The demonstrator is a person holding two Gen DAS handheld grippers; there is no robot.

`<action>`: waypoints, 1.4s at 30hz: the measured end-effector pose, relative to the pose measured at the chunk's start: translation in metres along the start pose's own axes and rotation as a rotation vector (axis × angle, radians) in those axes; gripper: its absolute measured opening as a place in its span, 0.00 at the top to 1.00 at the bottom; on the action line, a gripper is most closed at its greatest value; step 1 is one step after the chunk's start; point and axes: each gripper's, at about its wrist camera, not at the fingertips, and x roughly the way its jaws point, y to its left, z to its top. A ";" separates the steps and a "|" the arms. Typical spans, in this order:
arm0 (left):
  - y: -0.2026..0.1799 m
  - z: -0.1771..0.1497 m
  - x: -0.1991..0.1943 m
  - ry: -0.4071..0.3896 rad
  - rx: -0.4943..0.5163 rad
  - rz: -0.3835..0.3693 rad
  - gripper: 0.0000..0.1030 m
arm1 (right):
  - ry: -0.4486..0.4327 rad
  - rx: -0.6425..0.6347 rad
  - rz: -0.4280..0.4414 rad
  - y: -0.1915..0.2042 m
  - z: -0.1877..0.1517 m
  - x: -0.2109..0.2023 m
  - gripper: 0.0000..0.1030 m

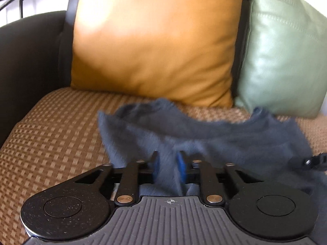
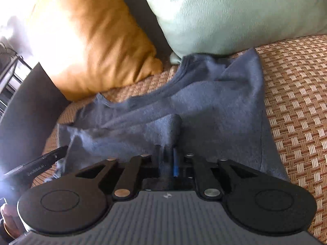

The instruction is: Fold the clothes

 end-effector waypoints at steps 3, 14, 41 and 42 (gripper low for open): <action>-0.014 -0.001 0.011 -0.003 0.079 0.043 0.45 | -0.031 -0.016 -0.004 0.003 0.004 -0.002 0.68; -0.008 -0.006 -0.063 -0.083 0.191 0.110 0.43 | -0.103 -0.157 0.049 0.018 -0.001 -0.081 0.62; 0.018 -0.300 -0.310 0.145 0.235 0.005 0.17 | -0.026 -0.238 -0.103 -0.086 -0.299 -0.313 0.41; 0.014 -0.304 -0.309 0.144 0.252 0.001 0.17 | -0.019 -0.249 -0.113 -0.086 -0.303 -0.312 0.41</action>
